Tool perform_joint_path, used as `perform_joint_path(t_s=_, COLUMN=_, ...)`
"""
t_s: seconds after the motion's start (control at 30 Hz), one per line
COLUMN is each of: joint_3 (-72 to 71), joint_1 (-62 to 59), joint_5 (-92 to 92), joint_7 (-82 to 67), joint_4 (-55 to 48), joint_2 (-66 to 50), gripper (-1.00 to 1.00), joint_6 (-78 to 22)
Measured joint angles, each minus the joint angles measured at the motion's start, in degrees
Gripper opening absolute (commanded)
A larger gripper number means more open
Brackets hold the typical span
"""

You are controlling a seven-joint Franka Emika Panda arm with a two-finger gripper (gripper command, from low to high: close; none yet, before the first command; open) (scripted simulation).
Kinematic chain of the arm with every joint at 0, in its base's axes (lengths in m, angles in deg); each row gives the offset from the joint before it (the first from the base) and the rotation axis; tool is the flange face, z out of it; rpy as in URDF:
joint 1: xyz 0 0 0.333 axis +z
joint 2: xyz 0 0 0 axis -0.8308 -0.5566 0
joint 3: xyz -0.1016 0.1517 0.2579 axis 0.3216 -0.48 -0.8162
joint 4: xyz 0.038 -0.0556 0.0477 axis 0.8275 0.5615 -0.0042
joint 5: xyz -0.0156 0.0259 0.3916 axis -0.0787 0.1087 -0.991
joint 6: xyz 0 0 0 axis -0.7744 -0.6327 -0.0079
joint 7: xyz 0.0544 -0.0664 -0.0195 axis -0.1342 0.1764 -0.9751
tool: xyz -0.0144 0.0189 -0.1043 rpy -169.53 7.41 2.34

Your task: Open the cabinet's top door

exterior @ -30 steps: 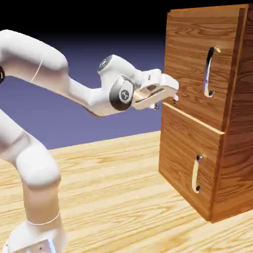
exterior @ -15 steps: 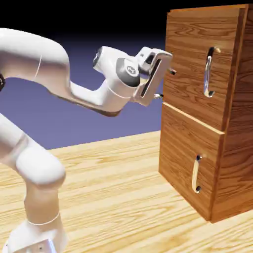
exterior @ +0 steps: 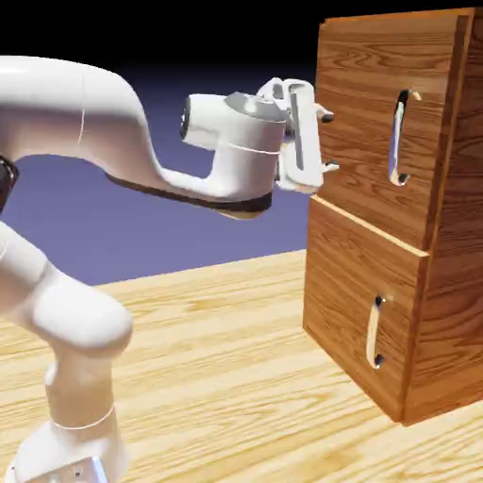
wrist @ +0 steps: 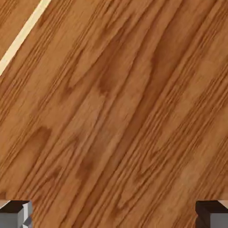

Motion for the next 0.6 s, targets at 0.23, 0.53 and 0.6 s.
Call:
perform_joint_path(t_s=0.23, joint_3=5.35, joint_1=4.89, joint_5=17.44, joint_7=-5.03, joint_4=-3.99, joint_2=0.98, gripper=0.00, joint_6=0.09)
perform_joint_path(t_s=0.53, joint_3=12.22, joint_1=11.19, joint_5=39.87, joint_7=-11.49, joint_4=-9.13, joint_2=2.25, gripper=0.00, joint_6=0.20)
perform_joint_path(t_s=0.6, joint_3=13.75, joint_1=12.58, joint_5=44.85, joint_7=-12.92, joint_4=-10.27, joint_2=2.53, gripper=0.00, joint_6=0.23)
